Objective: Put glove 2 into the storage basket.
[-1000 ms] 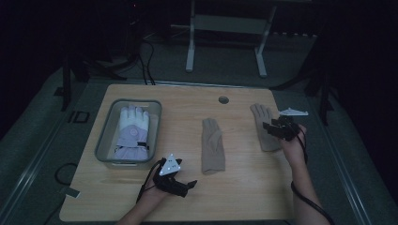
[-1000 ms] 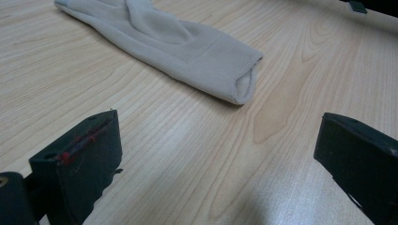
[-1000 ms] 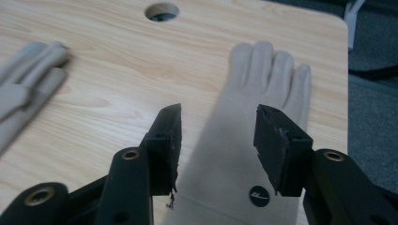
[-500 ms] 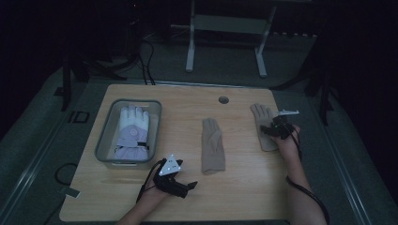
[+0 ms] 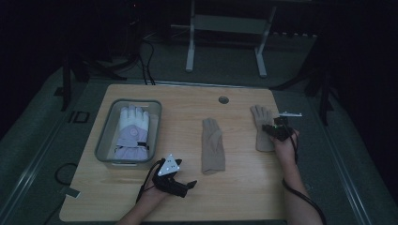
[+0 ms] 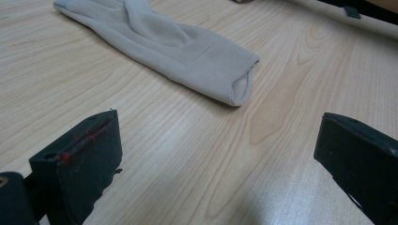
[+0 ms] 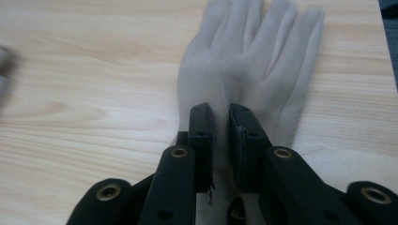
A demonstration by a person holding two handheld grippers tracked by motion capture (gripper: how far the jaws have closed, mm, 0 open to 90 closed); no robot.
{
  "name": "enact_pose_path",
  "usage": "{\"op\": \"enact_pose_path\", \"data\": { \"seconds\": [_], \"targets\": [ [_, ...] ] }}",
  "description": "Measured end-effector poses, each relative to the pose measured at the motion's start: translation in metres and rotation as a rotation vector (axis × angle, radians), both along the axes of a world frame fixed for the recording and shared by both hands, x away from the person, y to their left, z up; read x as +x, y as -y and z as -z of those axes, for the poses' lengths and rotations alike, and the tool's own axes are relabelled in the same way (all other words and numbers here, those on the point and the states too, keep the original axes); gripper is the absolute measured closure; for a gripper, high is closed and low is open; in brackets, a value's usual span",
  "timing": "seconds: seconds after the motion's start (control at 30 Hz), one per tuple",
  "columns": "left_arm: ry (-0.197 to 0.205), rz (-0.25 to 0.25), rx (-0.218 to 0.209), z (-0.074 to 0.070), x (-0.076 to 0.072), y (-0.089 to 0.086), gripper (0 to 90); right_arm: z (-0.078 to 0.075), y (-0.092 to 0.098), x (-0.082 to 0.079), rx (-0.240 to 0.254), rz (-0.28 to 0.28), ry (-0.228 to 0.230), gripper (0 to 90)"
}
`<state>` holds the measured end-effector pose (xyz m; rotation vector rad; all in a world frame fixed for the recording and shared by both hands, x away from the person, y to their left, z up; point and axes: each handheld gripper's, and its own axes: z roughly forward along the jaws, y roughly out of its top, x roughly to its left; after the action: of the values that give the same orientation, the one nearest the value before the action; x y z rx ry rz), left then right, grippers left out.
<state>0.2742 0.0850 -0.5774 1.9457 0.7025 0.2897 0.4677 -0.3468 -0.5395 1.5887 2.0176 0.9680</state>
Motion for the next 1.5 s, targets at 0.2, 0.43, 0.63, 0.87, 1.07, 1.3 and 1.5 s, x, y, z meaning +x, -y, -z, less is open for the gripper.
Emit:
{"op": "enact_pose_path", "data": {
  "seconds": [0.2,0.43,0.63,0.87,1.07,1.3,1.5],
  "targets": [
    [0.002,-0.008,-0.001,0.000,0.000,-0.001,1.6,-0.023,-0.015,-0.027,0.059,-0.037,0.083,80.5],
    [0.010,-0.012,-0.004,0.000,-0.001,0.000,1.6,-0.044,-0.037,-0.063,0.046,-0.044,0.119,80.5],
    [0.025,-0.021,0.013,0.000,-0.002,0.000,1.6,-0.041,-0.041,-0.093,0.064,-0.048,0.191,80.4],
    [0.027,-0.023,0.004,0.000,-0.002,0.000,1.6,-0.026,-0.043,-0.112,0.022,0.041,0.172,80.4],
    [0.025,-0.029,-0.006,0.000,-0.002,-0.001,1.6,-0.005,-0.048,-0.114,0.018,0.055,0.104,79.6],
    [0.023,-0.026,-0.006,0.000,-0.002,0.000,1.6,0.017,-0.052,-0.112,-0.011,0.049,0.038,75.8],
    [0.030,-0.022,0.006,0.000,-0.002,0.000,1.6,0.015,-0.051,-0.112,0.018,0.041,0.033,65.2]
  ]
}}
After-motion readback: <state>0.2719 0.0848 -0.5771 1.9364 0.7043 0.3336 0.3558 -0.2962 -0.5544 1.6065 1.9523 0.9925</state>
